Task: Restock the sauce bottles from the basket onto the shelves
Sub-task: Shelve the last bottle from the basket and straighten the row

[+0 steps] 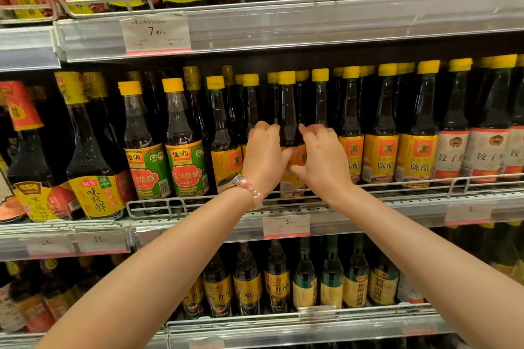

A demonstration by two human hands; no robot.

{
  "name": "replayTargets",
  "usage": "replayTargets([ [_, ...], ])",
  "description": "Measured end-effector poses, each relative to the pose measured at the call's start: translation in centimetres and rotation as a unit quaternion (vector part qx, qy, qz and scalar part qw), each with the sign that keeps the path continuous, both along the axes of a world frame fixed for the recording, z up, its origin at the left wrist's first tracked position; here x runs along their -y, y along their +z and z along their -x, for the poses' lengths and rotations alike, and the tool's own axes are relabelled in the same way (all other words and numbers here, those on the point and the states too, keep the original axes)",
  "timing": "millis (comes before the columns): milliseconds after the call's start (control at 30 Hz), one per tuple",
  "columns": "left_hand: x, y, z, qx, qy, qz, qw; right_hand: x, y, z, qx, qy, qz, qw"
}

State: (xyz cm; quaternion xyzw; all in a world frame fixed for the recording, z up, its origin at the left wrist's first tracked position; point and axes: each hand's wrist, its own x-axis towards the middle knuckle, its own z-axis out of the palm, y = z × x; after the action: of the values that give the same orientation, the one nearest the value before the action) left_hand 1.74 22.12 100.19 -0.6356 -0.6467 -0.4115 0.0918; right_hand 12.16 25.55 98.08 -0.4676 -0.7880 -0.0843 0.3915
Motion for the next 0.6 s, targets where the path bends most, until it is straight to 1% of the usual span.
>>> replayTargets([
  [100,0.1,0.0,0.0,-0.009,0.001,-0.002,1.0,-0.1,-0.1,-0.1,0.003,-0.005,-0.016,1.0],
  [300,0.0,-0.2,0.4,-0.014,-0.009,0.01,1.0,-0.2,-0.4,-0.2,0.008,0.015,0.002,1.0],
  [367,0.1,0.0,0.7,-0.004,-0.022,0.005,1.0,-0.2,0.0,-0.4,0.003,0.025,0.005,1.0],
  [467,0.2,0.8,1.4,0.022,-0.029,-0.025,0.999,-0.2,1.1,-0.7,-0.026,0.041,0.003,0.999],
  [600,0.1,2.4,2.3,0.027,-0.006,-0.107,0.994,-0.6,3.0,-1.0,-0.11,0.074,0.013,0.991],
])
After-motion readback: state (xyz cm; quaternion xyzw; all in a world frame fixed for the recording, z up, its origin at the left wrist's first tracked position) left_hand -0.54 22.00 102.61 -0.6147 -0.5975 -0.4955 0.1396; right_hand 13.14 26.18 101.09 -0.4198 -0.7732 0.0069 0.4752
